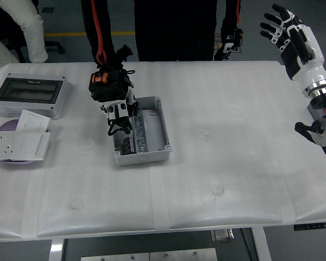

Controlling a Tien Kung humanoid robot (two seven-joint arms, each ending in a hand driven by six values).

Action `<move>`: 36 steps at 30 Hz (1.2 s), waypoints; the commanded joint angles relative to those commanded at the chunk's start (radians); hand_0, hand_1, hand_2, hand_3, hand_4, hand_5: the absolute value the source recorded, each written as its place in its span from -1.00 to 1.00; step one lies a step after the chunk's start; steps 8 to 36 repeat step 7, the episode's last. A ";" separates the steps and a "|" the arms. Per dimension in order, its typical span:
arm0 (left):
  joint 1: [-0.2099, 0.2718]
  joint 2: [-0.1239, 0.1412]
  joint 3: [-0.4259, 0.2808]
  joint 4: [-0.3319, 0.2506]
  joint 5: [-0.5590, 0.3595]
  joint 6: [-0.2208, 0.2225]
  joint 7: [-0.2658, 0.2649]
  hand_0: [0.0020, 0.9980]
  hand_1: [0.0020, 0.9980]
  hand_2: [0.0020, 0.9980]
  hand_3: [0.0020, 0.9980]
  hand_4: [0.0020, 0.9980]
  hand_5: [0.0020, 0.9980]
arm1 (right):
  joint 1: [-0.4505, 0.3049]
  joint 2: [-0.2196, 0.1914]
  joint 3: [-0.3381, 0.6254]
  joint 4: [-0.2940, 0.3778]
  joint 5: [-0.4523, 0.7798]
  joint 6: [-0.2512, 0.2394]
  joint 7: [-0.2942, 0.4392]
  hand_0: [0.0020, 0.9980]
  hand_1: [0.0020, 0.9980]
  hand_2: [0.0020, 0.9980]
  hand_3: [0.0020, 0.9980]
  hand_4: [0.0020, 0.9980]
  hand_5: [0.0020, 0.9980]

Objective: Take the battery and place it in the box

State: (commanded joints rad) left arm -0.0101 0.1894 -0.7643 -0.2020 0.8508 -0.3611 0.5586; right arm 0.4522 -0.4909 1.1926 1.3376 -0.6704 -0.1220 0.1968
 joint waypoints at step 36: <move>-0.003 0.003 -0.004 0.000 0.005 -0.002 0.002 0.08 0.24 0.18 -0.05 -1.00 -1.00 | -0.006 -0.007 0.010 -0.021 0.013 0.002 0.001 0.68 0.55 0.60 0.66 0.65 0.28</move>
